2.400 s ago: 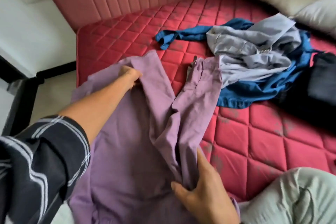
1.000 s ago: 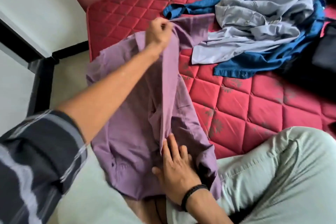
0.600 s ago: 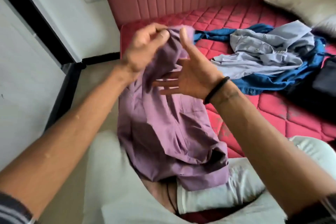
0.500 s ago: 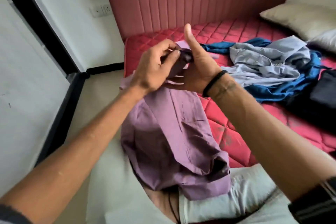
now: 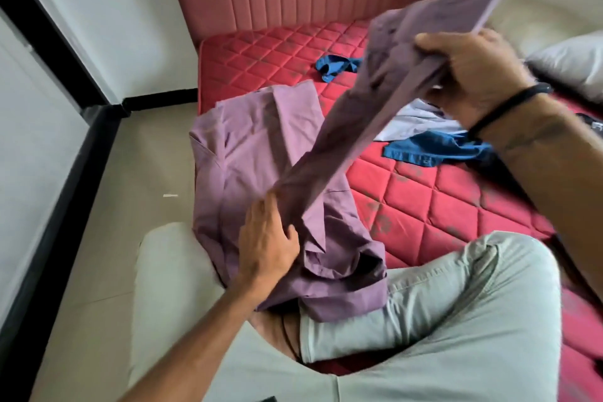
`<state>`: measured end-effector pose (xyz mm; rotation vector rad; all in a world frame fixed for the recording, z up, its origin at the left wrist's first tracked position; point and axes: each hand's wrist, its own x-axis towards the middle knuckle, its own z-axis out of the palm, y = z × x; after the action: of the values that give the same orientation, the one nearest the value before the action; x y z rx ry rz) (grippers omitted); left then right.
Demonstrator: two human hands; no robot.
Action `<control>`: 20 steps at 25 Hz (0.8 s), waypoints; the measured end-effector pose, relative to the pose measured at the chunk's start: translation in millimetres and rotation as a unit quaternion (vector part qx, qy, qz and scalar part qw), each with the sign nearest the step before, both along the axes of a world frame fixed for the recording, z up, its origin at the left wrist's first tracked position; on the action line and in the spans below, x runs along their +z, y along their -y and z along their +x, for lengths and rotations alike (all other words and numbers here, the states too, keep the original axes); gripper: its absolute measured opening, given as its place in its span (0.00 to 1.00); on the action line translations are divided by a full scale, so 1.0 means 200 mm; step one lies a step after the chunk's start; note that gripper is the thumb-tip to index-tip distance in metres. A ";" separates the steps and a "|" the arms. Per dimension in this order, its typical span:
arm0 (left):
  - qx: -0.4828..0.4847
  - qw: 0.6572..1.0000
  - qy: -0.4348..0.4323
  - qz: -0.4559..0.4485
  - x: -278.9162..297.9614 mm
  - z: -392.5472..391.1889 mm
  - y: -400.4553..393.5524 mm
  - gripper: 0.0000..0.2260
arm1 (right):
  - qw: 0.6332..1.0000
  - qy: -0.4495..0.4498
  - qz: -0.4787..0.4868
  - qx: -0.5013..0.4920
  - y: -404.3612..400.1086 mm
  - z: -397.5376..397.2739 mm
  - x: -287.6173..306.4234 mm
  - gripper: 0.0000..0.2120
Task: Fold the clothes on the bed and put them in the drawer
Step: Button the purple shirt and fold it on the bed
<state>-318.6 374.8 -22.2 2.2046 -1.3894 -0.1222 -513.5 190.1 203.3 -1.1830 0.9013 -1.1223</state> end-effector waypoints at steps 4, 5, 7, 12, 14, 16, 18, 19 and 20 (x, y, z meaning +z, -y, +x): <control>-0.046 0.992 0.016 0.115 -0.04 -0.20 -0.03 0.40 | 1.000 -0.013 0.022 -0.006 -0.02 -0.23 -0.06 0.12; -0.067 0.986 0.041 0.145 -0.03 -0.21 -0.04 0.35 | 1.000 -0.014 0.016 -0.009 -0.04 -0.24 -0.07 0.06; -0.072 0.979 0.043 0.185 0.01 -0.18 -0.08 0.21 | 0.999 -0.034 -0.012 -0.035 -0.05 -0.27 -0.07 0.05; 0.000 0.969 0.077 0.233 0.08 -0.04 -0.28 0.12 | 0.981 -0.092 -0.035 -0.165 0.08 -0.52 -0.06 0.12; 0.010 0.963 0.104 0.250 0.07 -0.04 -0.32 0.17 | 0.967 -0.154 -0.022 -0.200 0.17 -0.65 -0.11 0.20; -0.034 0.962 0.141 0.229 0.05 -0.03 -0.31 0.27 | 0.959 -0.183 -0.013 -0.217 0.15 -0.67 -0.13 0.14; -0.121 0.948 0.171 0.238 0.05 -0.05 -0.30 0.31 | 0.946 -0.212 -0.026 -0.243 0.09 -0.61 -0.14 0.06; -0.159 0.940 0.163 0.255 0.05 -0.05 -0.29 0.28 | 0.940 -0.230 -0.043 -0.250 0.07 -0.58 -0.14 0.05; -0.185 0.930 0.137 0.286 0.04 -0.03 -0.28 0.23 | 0.934 -0.241 -0.064 -0.256 0.04 -0.54 -0.14 0.05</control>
<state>-324.2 430.8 -14.0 2.4447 -2.1408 -0.4146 -621.7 181.7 175.5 -1.4054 1.6030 -1.3390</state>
